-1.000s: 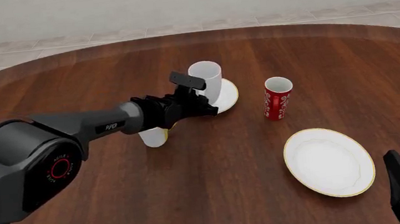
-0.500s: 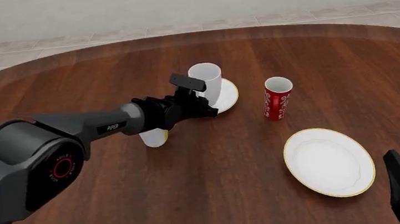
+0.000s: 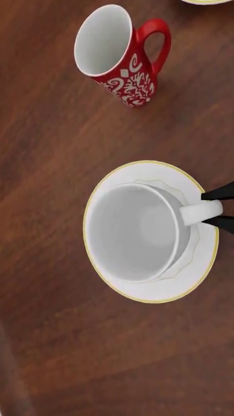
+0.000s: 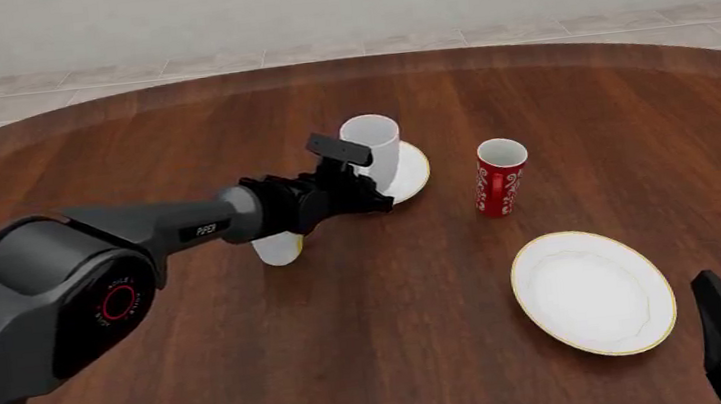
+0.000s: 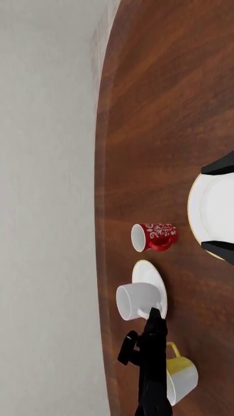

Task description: Put the white mug on the left plate.

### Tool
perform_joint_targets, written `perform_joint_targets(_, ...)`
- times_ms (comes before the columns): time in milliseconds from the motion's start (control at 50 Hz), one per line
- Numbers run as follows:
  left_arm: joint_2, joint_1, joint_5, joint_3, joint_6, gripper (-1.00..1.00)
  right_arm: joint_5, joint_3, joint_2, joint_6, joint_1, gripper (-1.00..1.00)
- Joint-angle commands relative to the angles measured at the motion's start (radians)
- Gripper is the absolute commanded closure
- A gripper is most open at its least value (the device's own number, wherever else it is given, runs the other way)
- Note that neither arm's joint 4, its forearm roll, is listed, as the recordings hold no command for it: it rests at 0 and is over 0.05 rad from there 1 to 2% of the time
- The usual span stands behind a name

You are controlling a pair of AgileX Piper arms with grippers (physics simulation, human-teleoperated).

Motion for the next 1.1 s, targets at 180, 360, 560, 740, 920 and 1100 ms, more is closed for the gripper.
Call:
perform_joint_targets(180,0.012,-0.001,0.004,-0.019,0.005,1.0,0.003,0.0,-0.002,0.0,-0.001,-1.0)
perform_joint_targets(360,0.021,0.006,0.006,-0.02,0.008,-1.0,0.001,0.0,0.0,0.001,-0.002,-1.0)
perform_joint_targets(560,0.021,0.012,0.004,-0.014,0.01,-1.0,-0.003,0.0,0.004,0.0,-0.002,-1.0)
perform_joint_targets(740,0.004,0.009,-0.001,0.002,0.013,-1.0,-0.004,0.0,0.003,-0.003,-0.001,-1.0)
perform_joint_targets(920,-0.02,0.003,-0.005,0.024,0.013,-1.0,0.001,0.0,-0.004,-0.007,0.0,-1.0)
perform_joint_targets(1100,-0.084,-0.006,-0.009,0.07,0.006,-1.0,0.003,0.0,-0.006,-0.012,0.002,-1.0)
